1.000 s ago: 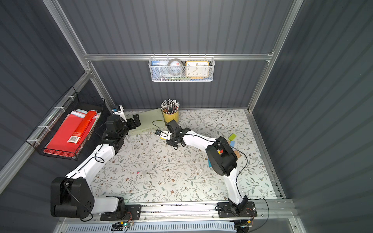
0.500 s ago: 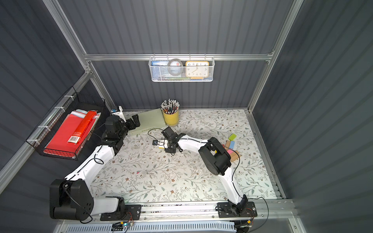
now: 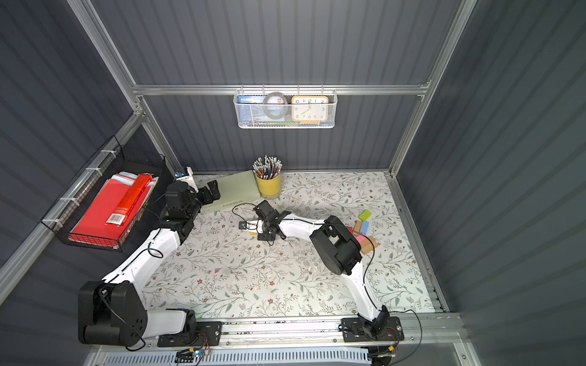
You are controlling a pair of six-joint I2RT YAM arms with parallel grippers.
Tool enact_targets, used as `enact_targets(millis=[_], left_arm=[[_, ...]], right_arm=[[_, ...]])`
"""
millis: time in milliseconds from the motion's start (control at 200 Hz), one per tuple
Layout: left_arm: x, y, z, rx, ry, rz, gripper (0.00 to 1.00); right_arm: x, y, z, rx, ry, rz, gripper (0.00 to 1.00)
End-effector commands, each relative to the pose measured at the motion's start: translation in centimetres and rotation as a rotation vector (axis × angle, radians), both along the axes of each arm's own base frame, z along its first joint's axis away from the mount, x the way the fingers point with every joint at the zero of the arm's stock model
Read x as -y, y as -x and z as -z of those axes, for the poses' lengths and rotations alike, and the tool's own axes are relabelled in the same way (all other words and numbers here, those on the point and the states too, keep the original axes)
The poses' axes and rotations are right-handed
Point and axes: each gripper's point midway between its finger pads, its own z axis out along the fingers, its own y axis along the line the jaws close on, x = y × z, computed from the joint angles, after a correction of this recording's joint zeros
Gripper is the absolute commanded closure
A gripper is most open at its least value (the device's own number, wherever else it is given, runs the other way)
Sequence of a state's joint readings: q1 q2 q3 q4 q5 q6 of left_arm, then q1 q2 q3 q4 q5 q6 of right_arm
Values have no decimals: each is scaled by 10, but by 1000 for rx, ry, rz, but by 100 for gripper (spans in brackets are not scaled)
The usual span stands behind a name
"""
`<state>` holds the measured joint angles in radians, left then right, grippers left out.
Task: Assemble the number 8 with building blocks
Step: Place the building block at the center of the board.
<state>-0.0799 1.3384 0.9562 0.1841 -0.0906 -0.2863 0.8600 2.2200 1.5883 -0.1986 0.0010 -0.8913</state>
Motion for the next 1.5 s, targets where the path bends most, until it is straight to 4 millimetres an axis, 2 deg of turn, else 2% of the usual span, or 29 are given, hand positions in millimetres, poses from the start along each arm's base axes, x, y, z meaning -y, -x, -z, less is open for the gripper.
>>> enact_targets(millis=[0, 180, 390, 800, 990, 1205, 1320, 1496], left_arm=[[1, 6, -10, 32, 10, 3, 1], [1, 6, -10, 34, 11, 6, 1], [1, 5, -10, 33, 9, 6, 1], [1, 6, -9, 31, 8, 7, 1], [1, 6, -10, 33, 8, 6, 1], [2, 6, -10, 32, 7, 9, 1], [2, 6, -11, 38, 11, 12, 1], [4, 4, -8, 29, 13, 22, 0]], right_arm=[[8, 4, 17, -1, 33, 2, 36], [2, 4, 16, -12, -5, 13, 35], [6, -1, 26, 9, 23, 18, 36], [-4, -13, 24, 27, -16, 45, 39], [1, -16, 26, 40, 0, 41, 40], [10, -21, 14, 73, -11, 38, 40], [14, -23, 14, 80, -2, 45, 39], [13, -23, 15, 75, -14, 54, 37]])
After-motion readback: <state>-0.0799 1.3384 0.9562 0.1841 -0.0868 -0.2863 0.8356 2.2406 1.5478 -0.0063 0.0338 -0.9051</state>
